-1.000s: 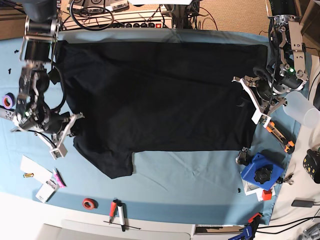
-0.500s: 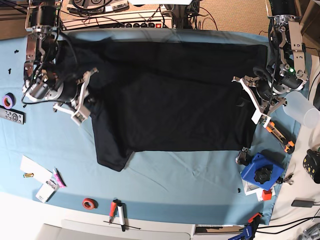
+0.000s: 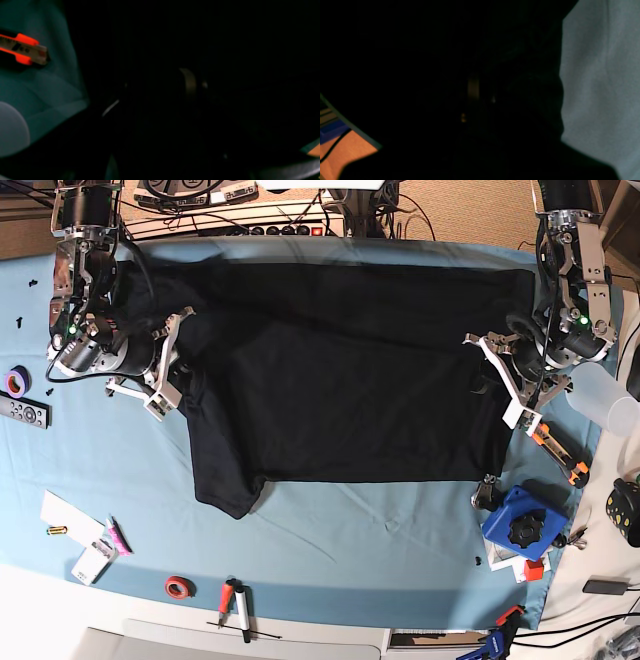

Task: Layout the t-shirt on the table in an organized manner, then fold the t-shirt properly
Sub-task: 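Lower the right gripper to the shirt's side and sleeve and grasp it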

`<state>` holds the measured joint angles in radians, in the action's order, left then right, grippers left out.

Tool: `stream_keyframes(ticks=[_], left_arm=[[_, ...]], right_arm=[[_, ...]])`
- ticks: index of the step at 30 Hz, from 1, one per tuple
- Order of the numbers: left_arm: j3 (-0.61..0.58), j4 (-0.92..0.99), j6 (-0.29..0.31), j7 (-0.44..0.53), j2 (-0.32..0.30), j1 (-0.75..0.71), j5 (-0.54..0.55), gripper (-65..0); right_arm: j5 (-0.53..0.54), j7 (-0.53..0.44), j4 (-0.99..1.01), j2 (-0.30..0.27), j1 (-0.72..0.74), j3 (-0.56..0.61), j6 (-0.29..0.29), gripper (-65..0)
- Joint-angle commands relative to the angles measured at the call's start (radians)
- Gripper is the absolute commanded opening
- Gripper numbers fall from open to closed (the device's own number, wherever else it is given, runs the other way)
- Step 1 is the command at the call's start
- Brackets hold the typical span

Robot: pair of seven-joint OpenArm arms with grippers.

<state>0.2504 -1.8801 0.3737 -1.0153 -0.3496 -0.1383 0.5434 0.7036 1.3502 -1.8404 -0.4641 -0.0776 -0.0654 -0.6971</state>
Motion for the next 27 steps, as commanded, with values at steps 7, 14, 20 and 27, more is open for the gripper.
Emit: stream_keyframes(ticks=[7,14,20,27], left_arm=[[0.005,-0.015,0.001,0.021,-0.013,0.011,0.013,-39.2],[0.005,-0.015,0.001,0.020,-0.013,0.010,0.013,-39.2],[0.005,-0.015,0.001,0.022,-0.013,0.005,0.010,-39.1],[0.005,-0.015,0.005,0.029,0.016,0.005,0.010,-39.1]], right_arm=[[0.002,-0.023,-0.153,0.000,0.071,-0.053,-0.001,-58.1],[-0.190,-0.209,-0.137,0.052,0.150,-0.132,-0.001,-47.0],[-0.283,-0.347,0.003,0.052,0.166,-0.132,0.197,-37.9],[-0.290,-0.364,0.320,0.108,0.343,-0.129,0.213,-38.0]])
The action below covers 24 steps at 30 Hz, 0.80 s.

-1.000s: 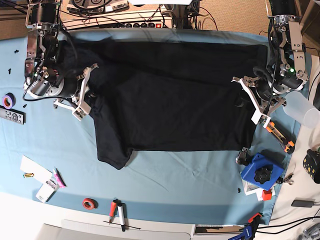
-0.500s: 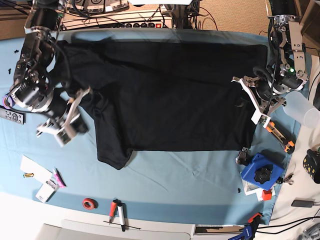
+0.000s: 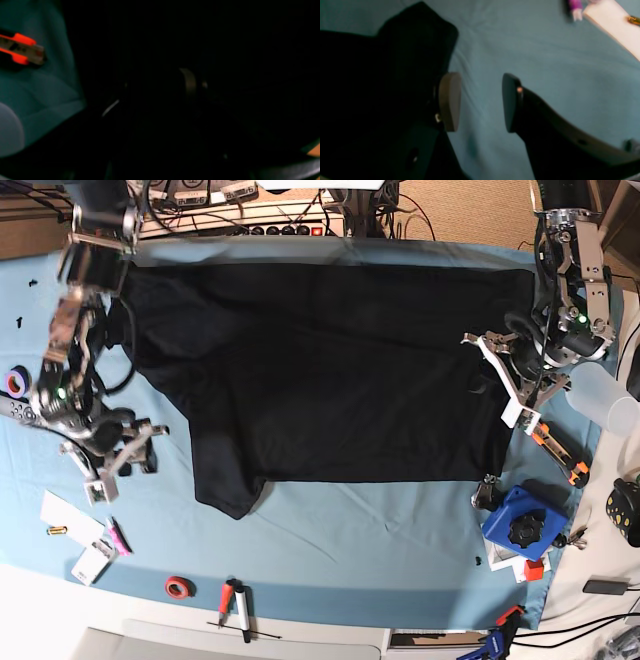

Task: Layout the t-shirt on the table in an organized manner, then fold the t-shirt properly
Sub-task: 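Lower the right gripper to the shirt's side and sleeve and grasp it, then fold the grasped side inward toward the shirt's middle with the right gripper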

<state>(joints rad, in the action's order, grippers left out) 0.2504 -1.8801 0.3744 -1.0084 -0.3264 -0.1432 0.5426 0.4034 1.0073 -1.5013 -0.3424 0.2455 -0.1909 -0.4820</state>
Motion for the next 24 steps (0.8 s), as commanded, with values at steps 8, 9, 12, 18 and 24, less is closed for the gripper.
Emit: stream_keyframes(ticks=[8,9,12,18,24], left_arm=[[0.005,-0.015,0.005,0.023,0.050,0.010,0.011,-39.2],[0.005,-0.015,0.004,0.023,0.050,0.010,0.011,-39.2],[0.005,-0.015,0.005,0.023,0.050,0.010,0.011,-39.2],[0.005,-0.015,0.004,0.023,0.049,0.010,0.011,-39.2],[0.005,-0.015,0.004,0.023,0.049,0.010,0.011,-39.2]], right_arm=[[0.016,-0.019,0.237,0.056,0.146,0.039,-0.079,-38.0],[0.016,-0.022,0.253,0.057,0.148,0.055,-0.079,-38.0],[0.013,-0.036,0.293,0.057,0.148,0.101,-0.078,-38.0],[-0.046,-0.068,0.367,0.060,0.148,0.124,-0.051,-42.2],[-0.092,-0.065,0.353,0.060,0.163,0.124,-0.040,-65.0]])
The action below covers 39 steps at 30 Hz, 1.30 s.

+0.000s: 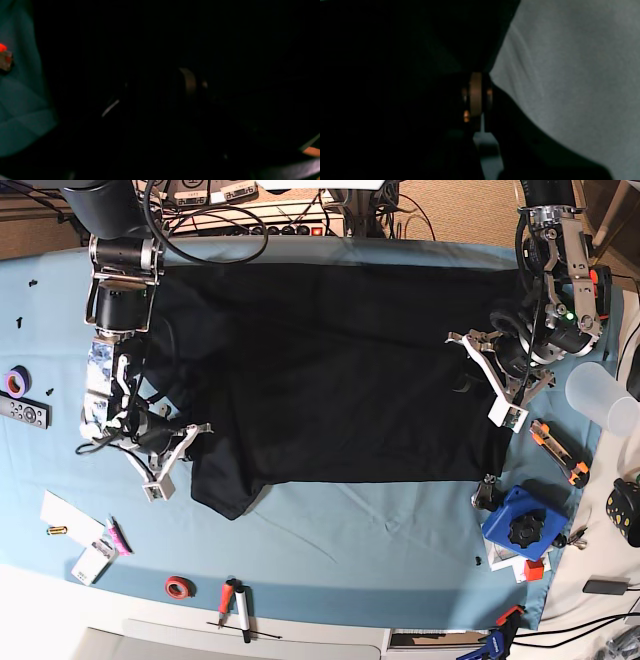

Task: Layout the t-shirt on the table in an organized manner, then fold the t-shirt properly
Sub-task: 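Fold the grasped side inward toward the shirt's middle with the right gripper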

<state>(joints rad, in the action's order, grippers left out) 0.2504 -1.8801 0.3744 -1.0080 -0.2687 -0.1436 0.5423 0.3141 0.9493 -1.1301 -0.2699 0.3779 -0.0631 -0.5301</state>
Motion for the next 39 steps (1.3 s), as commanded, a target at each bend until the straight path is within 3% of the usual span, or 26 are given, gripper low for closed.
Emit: stream_keyframes(ticks=[1,4,10,15,21,28,33,39], left_arm=[[0.005,-0.015,0.004,0.022,-0.008,0.010,0.011,-39.2],[0.005,-0.015,0.004,0.022,-0.008,0.010,0.011,-39.2],[0.005,-0.015,0.004,0.022,-0.008,0.010,0.011,-39.2],[0.005,-0.015,0.004,0.023,-0.008,0.010,0.011,-39.2],[0.005,-0.015,0.004,0.023,-0.008,0.010,0.011,-39.2],[0.005,-0.015,0.004,0.022,-0.008,0.010,0.011,-39.2],[0.005,-0.015,0.004,0.022,-0.008,0.010,0.011,-39.2],[0.005,-0.015,0.004,0.023,-0.008,0.010,0.011,-39.2]], right_arm=[[-0.029,-0.008,-0.031,-0.013,0.035,-0.004,0.023,-65.0],[-0.096,-0.018,-0.088,-0.014,0.047,-0.005,0.071,-65.0],[-0.209,-0.007,-0.278,-0.013,0.055,-0.004,0.106,-65.0],[-0.226,0.114,-0.447,-0.013,0.055,0.040,0.093,-65.0],[-0.229,0.263,-0.484,-0.013,0.051,0.287,0.094,-65.0],[-0.304,0.301,-0.484,-0.013,0.050,0.553,0.099,-65.0],[-0.299,0.288,-0.484,-0.013,0.036,0.648,0.099,-46.5],[-0.278,0.270,-0.486,-0.007,0.032,0.689,0.101,-45.9]])
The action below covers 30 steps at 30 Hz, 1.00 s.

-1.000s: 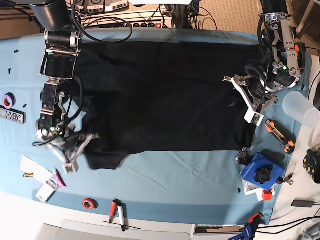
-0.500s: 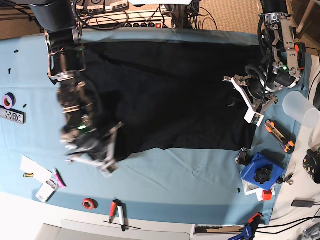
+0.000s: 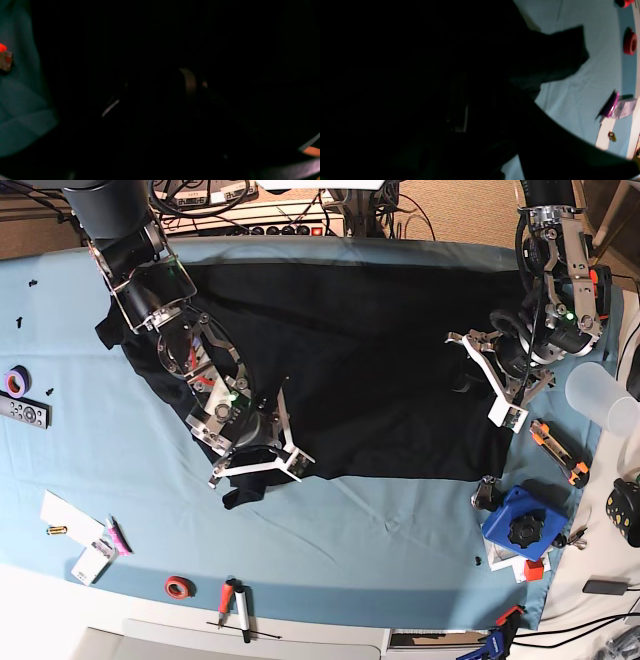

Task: Layout the t-shirt on the table in an organized manner, then fold the t-shirt properly
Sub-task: 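Fold the grasped side inward toward the shirt's middle with the right gripper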

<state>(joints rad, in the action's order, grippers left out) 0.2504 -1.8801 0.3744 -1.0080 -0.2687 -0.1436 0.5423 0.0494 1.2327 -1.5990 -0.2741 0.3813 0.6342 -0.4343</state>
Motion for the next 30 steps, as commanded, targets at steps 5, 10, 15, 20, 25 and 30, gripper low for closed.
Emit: stream_keyframes(ticks=[5,10,15,20,25,30], left_arm=[[0.005,-0.015,0.004,0.022,-0.008,0.010,0.011,-39.2],[0.005,-0.015,0.004,0.022,-0.008,0.011,0.011,-39.2],[0.005,-0.015,0.004,0.022,-0.008,0.011,0.011,-39.2],[0.005,-0.015,0.004,0.023,-0.008,0.010,0.011,-39.2],[0.005,-0.015,0.004,0.032,-0.008,0.010,0.011,-39.2],[0.005,-0.015,0.004,0.040,-0.008,0.011,0.011,-39.2]], right_arm=[[-0.068,-0.092,-0.017,-0.003,0.051,-0.024,0.142,-45.9],[-0.158,-0.111,-0.017,-0.002,0.084,-0.056,0.340,-45.9],[-0.159,-0.107,0.007,0.001,0.084,-0.138,0.353,-45.9],[-0.103,-0.114,0.115,0.009,0.081,-0.214,0.318,-45.9],[-0.034,-0.144,0.199,0.025,0.079,-0.220,0.261,-45.9],[-0.031,-0.183,0.290,0.068,0.079,-0.220,0.222,-45.9]])
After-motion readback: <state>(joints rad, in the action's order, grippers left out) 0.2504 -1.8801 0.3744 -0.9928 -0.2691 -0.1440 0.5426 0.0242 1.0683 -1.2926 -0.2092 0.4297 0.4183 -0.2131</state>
